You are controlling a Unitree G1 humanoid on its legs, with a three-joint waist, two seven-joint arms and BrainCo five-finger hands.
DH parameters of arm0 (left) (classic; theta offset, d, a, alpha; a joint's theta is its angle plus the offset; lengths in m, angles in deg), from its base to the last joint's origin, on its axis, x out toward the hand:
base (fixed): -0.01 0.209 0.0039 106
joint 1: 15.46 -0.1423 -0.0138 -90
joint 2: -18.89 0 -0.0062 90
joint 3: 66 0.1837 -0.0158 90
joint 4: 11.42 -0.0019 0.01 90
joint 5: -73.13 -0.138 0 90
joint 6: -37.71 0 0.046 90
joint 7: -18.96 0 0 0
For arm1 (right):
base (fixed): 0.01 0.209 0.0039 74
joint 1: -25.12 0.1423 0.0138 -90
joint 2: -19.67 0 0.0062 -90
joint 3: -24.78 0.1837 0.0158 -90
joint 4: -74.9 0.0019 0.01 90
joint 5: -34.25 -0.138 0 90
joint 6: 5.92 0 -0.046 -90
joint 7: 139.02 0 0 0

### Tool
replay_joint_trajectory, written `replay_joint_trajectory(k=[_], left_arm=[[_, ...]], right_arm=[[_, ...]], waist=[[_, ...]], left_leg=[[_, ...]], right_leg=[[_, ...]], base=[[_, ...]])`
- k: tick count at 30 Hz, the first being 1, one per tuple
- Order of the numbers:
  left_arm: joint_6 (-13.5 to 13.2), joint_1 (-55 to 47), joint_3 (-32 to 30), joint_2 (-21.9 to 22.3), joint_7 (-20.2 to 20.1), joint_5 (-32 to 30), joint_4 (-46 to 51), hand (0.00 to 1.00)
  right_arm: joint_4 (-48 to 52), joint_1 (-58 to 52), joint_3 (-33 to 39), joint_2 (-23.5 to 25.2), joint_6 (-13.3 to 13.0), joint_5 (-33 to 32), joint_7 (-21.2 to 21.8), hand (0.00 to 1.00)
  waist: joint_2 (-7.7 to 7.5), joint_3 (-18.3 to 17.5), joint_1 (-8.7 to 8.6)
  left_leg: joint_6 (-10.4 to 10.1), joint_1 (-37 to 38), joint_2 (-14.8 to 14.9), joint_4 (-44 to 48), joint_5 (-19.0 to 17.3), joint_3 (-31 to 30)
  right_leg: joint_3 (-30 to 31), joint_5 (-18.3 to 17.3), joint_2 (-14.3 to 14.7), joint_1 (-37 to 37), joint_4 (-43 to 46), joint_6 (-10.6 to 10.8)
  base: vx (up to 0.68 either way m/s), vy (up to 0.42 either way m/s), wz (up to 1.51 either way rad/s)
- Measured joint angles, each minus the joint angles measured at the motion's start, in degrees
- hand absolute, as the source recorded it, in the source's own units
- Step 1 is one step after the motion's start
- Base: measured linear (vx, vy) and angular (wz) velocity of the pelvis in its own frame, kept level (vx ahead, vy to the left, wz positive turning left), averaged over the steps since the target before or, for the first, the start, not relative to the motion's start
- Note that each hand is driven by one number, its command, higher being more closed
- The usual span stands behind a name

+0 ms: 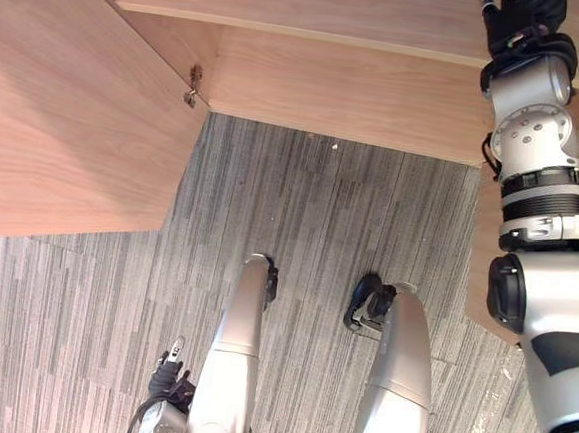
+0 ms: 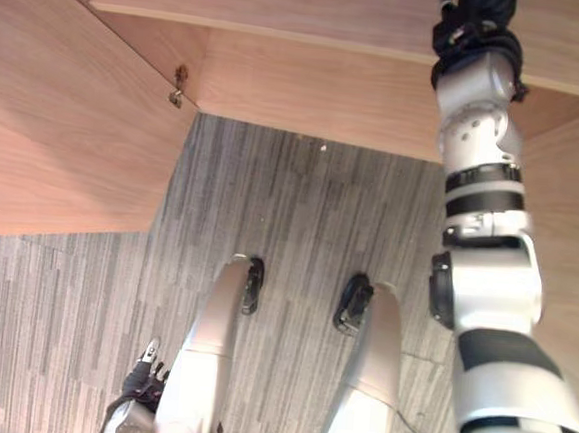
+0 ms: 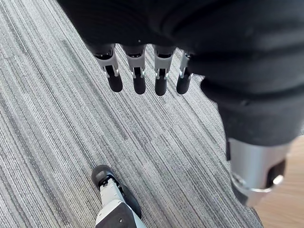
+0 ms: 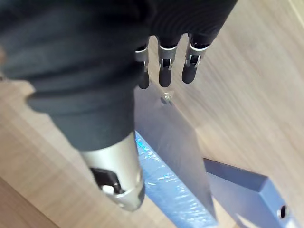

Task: Walk over to the cabinet, pick up the folder, carry it to the office cabinet, place the folder inside the office cabinet, then close the office cabinet door

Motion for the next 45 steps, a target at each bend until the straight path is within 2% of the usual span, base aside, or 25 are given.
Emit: replay_joint_trajectory(k=[3,5,8,14,17,21,24,29,32,37,40,41,45], left_arm=[[0.01,0.00,-0.07,-0.01,-0.62,-0.76,0.25,0.00],[0.02,0.00,-0.27,-0.02,-1.11,-1.65,0.67,0.00],[0.03,0.00,-1.09,-0.16,-1.73,-2.50,0.78,0.00],[0.12,0.10,-2.28,-0.67,-3.19,-4.81,1.13,0.00],[0.25,0.32,-2.27,-0.91,-3.89,-5.81,1.11,0.00],[0.26,0.32,-2.13,-1.37,-4.72,-6.22,0.86,0.00],[0.24,0.32,-1.82,-1.41,-5.05,-6.42,0.65,0.00],[0.23,-0.12,-1.79,-1.95,-5.17,-6.94,-0.14,0.00],[0.18,-0.76,-1.80,-2.93,-5.28,-7.04,-1.09,0.00],[0.19,-1.76,-1.86,-3.40,-5.41,-8.22,-4.36,0.00],[0.25,-1.93,-1.93,-3.26,-5.40,-8.72,-6.12,0.00],[0.25,-1.87,-2.47,-2.75,-5.37,-8.75,-6.24,0.00],[0.70,-1.94,-5.26,1.67,-4.99,-10.60,-6.89,0.00]], right_arm=[[-2.17,2.21,-4.25,-1.42,2.09,6.71,2.43,0.00],[-2.60,3.98,-7.42,-2.09,3.66,13.82,4.41,0.00],[-3.94,5.45,-11.31,-2.39,4.27,20.83,7.16,0.00],[-6.23,5.16,-13.71,-2.29,5.60,34.64,11.39,0.00],[-6.49,0.85,-13.68,-1.88,5.70,41.61,13.29,0.00],[-6.54,-5.54,-13.89,-1.02,5.72,47.70,15.52,0.00],[-6.74,-10.68,-13.93,-0.61,5.90,49.68,16.01,0.00],[-8.14,-16.74,-15.90,3.97,6.01,49.88,16.66,0.00],[-8.94,-19.18,-16.13,7.06,6.00,50.39,16.67,0.00],[-9.33,-23.56,-14.28,11.55,5.83,51.91,16.50,0.00],[-10.92,-26.98,-7.45,15.23,5.18,51.77,15.46,0.00],[-11.66,-28.98,-3.11,17.23,4.83,51.43,14.68,0.00],[-12.23,-42.04,5.80,25.77,3.88,46.84,11.12,0.00]], waist=[[0.01,-0.01,-0.01],[0.01,-0.01,0.00],[0.01,-0.01,0.24],[0.01,-0.01,0.51],[0.00,-0.01,0.47],[-0.14,-1.08,0.51],[-0.17,-1.23,0.06],[-0.51,-2.98,-0.48],[-1.48,-5.05,-0.48],[-2.15,-8.58,-0.42],[-2.19,-11.04,-0.48],[-2.13,-11.29,-0.72],[-2.24,-13.51,-0.66]], left_leg=[[-0.04,-0.02,0.09,-0.03,0.02,0.08],[-0.16,-0.34,0.17,-0.09,0.12,0.19],[-0.26,-0.49,0.46,-0.30,0.24,0.45],[-0.83,0.16,1.01,-2.52,1.38,0.50],[-1.14,3.79,1.33,-7.30,3.34,0.45],[-0.89,10.83,2.61,-19.80,8.58,1.34],[-0.79,16.52,2.41,-29.09,12.64,2.11],[-0.99,28.27,2.99,-46.72,20.06,3.64],[-1.23,33.61,3.41,-54.33,23.08,4.31],[-1.52,40.90,4.18,-63.39,26.54,5.30],[-1.62,43.29,4.29,-67.44,28.57,5.44],[-1.89,44.52,4.39,-68.20,29.00,5.53],[-1.95,49.02,4.40,-68.00,29.01,7.30]], right_leg=[[0.03,0.04,0.04,-0.12,0.01,-0.07],[0.07,0.15,0.12,-0.53,0.01,-0.24],[0.29,0.29,0.37,-1.00,-0.02,-0.47],[-0.09,1.16,0.99,-0.64,-1.81,-1.29],[-1.33,2.63,1.27,3.09,-6.17,-1.82],[-3.14,7.86,3.14,10.31,-18.68,-2.59],[-4.23,11.21,3.30,15.72,-26.82,-2.58],[-5.61,17.30,5.18,26.22,-41.95,-2.47],[-5.99,19.14,6.20,30.42,-47.57,-2.41],[-6.40,20.75,7.52,36.00,-53.82,-2.31],[-7.08,20.76,7.73,37.42,-55.26,-2.31],[-7.38,20.91,7.89,38.73,-55.46,-2.33],[-7.57,20.89,8.02,44.28,-57.14,-2.28]], base=[[0.00,0.022,-0.01],[-0.01,0.036,-0.02],[-0.01,0.033,-0.05],[0.00,0.008,-0.01],[0.03,0.005,0.01],[0.06,0.000,-0.08],[0.09,0.006,0.05],[0.11,0.009,-0.03],[0.10,0.015,-0.05],[0.09,-0.006,-0.05],[0.09,-0.027,0.08],[0.10,-0.030,0.10],[0.07,-0.010,0.02]])
